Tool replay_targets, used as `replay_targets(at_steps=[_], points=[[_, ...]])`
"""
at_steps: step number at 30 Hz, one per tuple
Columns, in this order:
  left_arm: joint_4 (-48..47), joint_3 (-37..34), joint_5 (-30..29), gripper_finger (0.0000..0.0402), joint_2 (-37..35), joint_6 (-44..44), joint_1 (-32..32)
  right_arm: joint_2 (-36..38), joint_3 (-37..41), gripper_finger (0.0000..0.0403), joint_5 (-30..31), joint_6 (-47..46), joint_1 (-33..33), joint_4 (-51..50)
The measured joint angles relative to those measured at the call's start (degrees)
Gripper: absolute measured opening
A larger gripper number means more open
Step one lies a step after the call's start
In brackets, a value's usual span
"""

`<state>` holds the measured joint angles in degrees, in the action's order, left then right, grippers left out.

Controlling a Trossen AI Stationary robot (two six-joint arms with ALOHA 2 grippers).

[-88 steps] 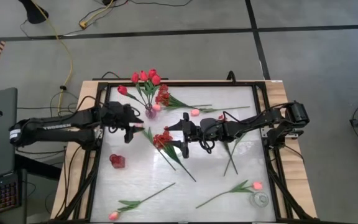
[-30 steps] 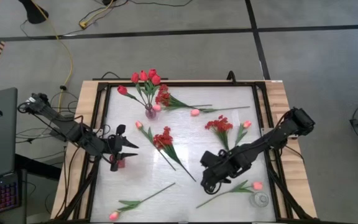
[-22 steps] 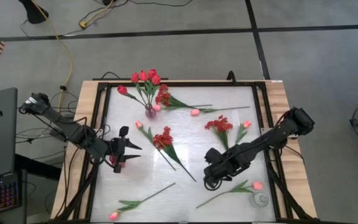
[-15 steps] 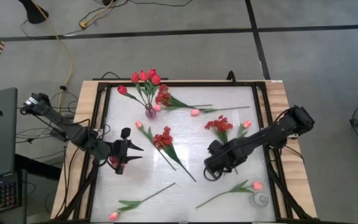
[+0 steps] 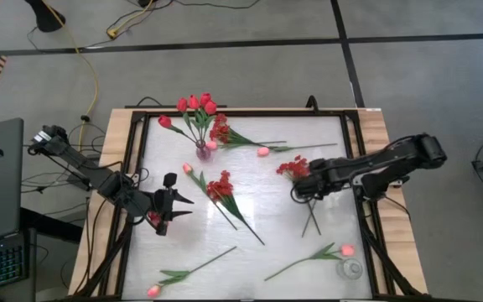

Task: Sort flowers into vase by color
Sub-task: Put the pink tulip into the red vase

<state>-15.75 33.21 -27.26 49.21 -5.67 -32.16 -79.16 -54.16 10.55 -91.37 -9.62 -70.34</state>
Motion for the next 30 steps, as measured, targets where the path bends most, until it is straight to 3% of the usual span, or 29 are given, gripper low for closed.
replay_targets(at_steps=[10,23,27,30], points=[[-0.3,0.0,-0.1,0.0116,0.0,-0.5,0.0,0.2,8.6,0.0286,-1.5,-9.1,-1.1,10.6],[-0.4,0.0,-0.1,0.0116,0.0,-1.6,0.0,0.1,16.1,0.0283,-1.5,-11.7,-1.4,20.6],[-0.4,0.0,-0.1,0.0116,0.0,-1.6,0.0,0.1,18.3,0.0261,-1.5,-12.3,-1.4,23.6],[-0.4,0.0,-0.1,0.0116,0.0,-1.6,0.0,0.2,19.0,0.0221,-1.5,-12.3,-1.4,24.8]])
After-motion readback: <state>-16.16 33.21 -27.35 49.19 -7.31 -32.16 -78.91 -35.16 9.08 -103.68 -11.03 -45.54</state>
